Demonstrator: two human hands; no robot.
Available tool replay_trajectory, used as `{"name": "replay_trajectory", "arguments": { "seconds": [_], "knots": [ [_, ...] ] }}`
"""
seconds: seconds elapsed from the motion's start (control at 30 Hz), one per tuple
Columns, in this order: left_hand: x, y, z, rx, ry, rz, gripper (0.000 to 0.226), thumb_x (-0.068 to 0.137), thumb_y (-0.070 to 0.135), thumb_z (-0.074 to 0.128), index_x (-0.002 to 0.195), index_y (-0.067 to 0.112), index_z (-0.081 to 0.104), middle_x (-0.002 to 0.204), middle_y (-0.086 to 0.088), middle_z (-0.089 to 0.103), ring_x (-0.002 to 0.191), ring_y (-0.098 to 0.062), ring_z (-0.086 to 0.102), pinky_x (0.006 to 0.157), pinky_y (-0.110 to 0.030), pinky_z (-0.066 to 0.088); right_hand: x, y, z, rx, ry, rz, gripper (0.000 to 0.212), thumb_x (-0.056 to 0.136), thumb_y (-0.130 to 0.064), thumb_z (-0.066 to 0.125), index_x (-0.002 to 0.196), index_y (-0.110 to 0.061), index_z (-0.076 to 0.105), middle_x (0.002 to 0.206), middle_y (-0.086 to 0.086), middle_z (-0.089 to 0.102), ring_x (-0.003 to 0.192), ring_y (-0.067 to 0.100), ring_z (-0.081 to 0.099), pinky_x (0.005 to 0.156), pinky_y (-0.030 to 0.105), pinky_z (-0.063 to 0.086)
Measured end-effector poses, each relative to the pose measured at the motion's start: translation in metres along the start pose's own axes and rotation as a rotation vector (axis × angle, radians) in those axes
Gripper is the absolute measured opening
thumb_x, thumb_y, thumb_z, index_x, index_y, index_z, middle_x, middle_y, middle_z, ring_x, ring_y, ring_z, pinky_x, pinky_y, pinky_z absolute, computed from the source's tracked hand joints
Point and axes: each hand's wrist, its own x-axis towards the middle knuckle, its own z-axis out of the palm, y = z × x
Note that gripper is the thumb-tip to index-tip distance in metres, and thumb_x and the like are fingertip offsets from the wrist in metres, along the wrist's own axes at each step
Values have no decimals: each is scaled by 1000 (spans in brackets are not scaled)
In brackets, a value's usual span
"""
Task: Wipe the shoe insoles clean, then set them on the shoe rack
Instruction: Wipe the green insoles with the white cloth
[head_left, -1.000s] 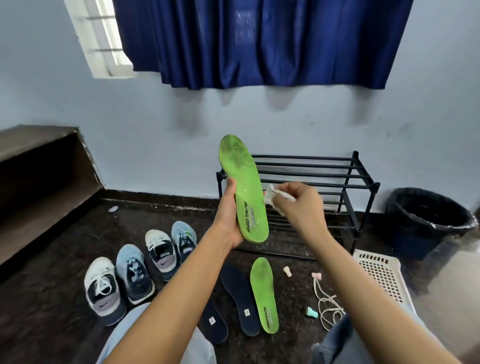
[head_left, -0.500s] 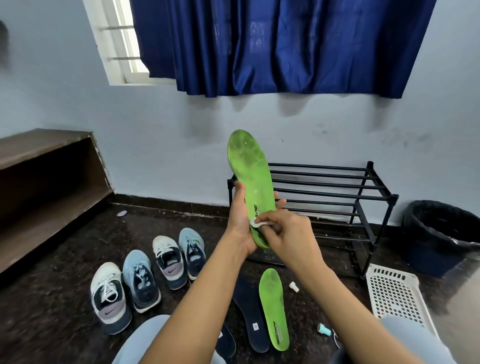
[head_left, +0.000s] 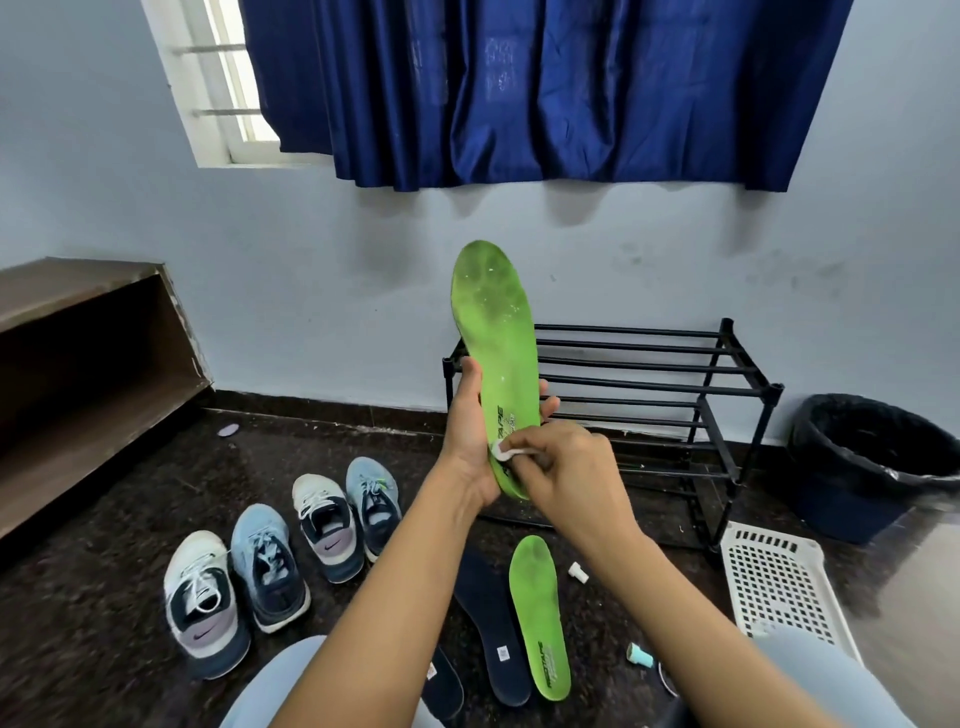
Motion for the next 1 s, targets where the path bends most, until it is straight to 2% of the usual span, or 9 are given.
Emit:
{"name": "replay_trajectory", "arguments": {
  "seconds": [0.13,0.23,0.3,0.4,0.47,0.57,0.73,0.87,1.0],
  "knots": [
    [-2,-8,4,29,-10,18,84,91,72,25,99,1,68,90,-16,67,80,-25,66,76,-33,55,20,4,-1,-126,112,1,21,70,-9,70,81,-26,76,72,-2,70,74,22,56,69,35,49],
    [-4,-12,8,41,-35,4,76,93,70,27,104,6,68,91,-13,69,82,-24,68,74,-32,55,26,6,-7,-96,175,32,22,70,-4,70,81,-22,76,71,-3,71,75,24,56,71,34,47],
    [-4,-11,8,69,-59,-11,80,93,70,25,105,4,68,91,-14,68,81,-24,67,73,-31,56,22,4,-10,-41,133,47,22,71,-4,71,82,-23,76,69,-8,67,72,19,56,70,28,46],
    [-3,-1,3,5,-47,-6,84,92,71,23,99,0,68,90,-16,68,77,-25,67,74,-35,55,9,-4,-11,51,-56,72,20,75,-9,71,85,-25,77,63,-20,54,59,-1,51,62,7,38],
    [-2,6,-1,-54,-56,4,83,93,71,23,104,1,66,95,-15,67,81,-25,67,75,-37,55,3,-8,-10,82,-140,72,17,76,-14,71,86,-27,77,65,-14,59,60,4,53,62,15,41],
    [-4,9,-2,-74,-52,5,81,93,70,24,106,1,66,97,-15,68,85,-25,66,75,-37,56,4,-9,-8,83,-137,62,19,74,-16,72,84,-31,76,69,-2,68,64,13,56,63,25,44],
    [-8,2,2,-27,-40,-13,78,95,66,29,88,3,75,90,-15,68,79,-25,67,75,-32,56,23,-11,-1,37,115,10,18,72,-11,68,81,-25,76,76,-5,72,70,13,65,71,30,53],
    [-11,1,3,-36,-51,-38,70,94,65,32,96,6,70,90,-13,63,79,-23,63,73,-30,54,28,-11,0,105,217,64,19,74,-8,67,82,-22,76,76,-3,72,66,12,64,67,28,51],
    [-9,12,-5,-56,-29,-46,74,95,65,32,99,1,71,92,-15,67,79,-24,65,72,-32,57,15,-15,6,139,0,12,22,73,-1,67,82,-19,77,74,-3,73,65,4,61,64,9,45]
  ]
}}
